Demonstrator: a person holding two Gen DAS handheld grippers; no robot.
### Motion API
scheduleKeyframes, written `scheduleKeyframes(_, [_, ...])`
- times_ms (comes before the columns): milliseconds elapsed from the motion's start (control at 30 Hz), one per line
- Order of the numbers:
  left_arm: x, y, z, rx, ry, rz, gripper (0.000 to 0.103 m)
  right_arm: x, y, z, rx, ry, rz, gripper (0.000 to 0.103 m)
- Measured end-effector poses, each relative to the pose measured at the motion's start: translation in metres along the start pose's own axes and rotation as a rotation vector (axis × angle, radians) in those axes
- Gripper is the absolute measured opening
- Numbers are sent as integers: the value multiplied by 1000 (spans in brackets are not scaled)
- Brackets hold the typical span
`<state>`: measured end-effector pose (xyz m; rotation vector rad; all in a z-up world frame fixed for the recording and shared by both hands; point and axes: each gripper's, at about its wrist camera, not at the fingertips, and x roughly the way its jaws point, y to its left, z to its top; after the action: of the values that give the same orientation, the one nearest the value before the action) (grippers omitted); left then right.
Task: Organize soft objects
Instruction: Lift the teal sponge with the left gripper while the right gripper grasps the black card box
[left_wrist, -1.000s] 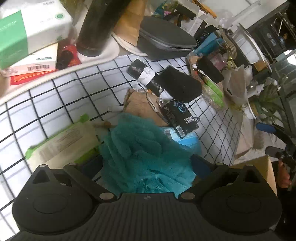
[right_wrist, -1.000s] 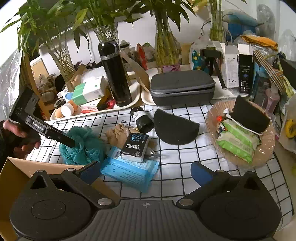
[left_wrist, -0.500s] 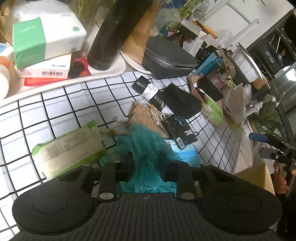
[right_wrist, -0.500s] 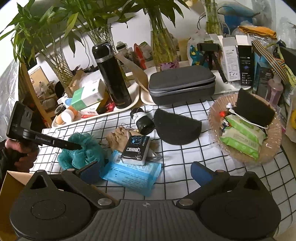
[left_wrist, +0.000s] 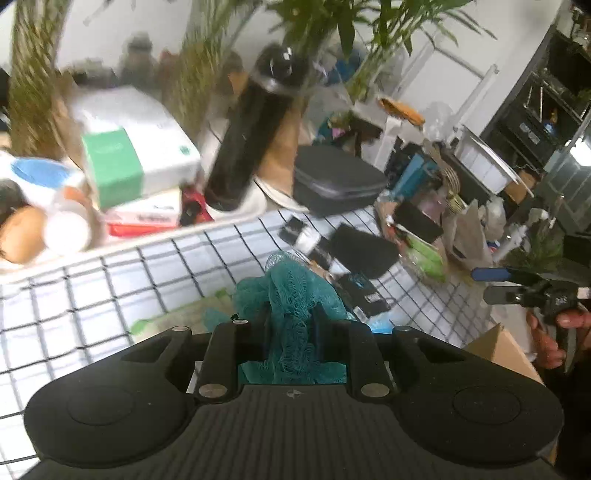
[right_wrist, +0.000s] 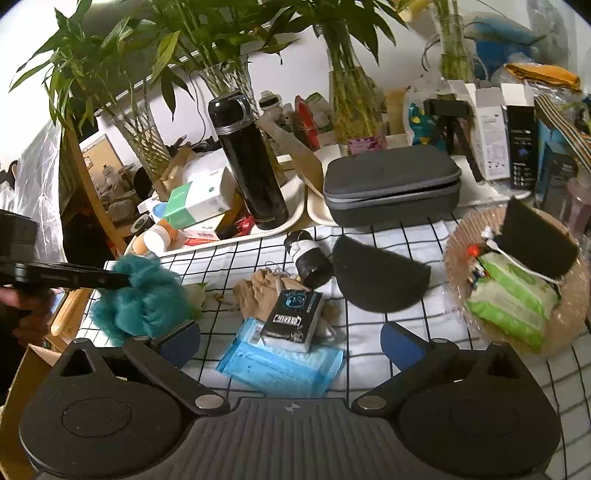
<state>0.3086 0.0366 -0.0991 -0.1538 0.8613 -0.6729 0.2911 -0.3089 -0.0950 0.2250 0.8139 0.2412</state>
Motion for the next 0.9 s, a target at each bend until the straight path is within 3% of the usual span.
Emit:
scheduleKeyframes(367, [-28,8,-27,-14,-138,109,20,58,2,7,-100,91,-6,103])
scheduleKeyframes(567, [-28,9,-32,12,-149,151,20,89,4,7,-142,146,11,97])
scheduleKeyframes(900, [-28,15,-38,2,-149,143,20,131,12,13,-168,197,22,88])
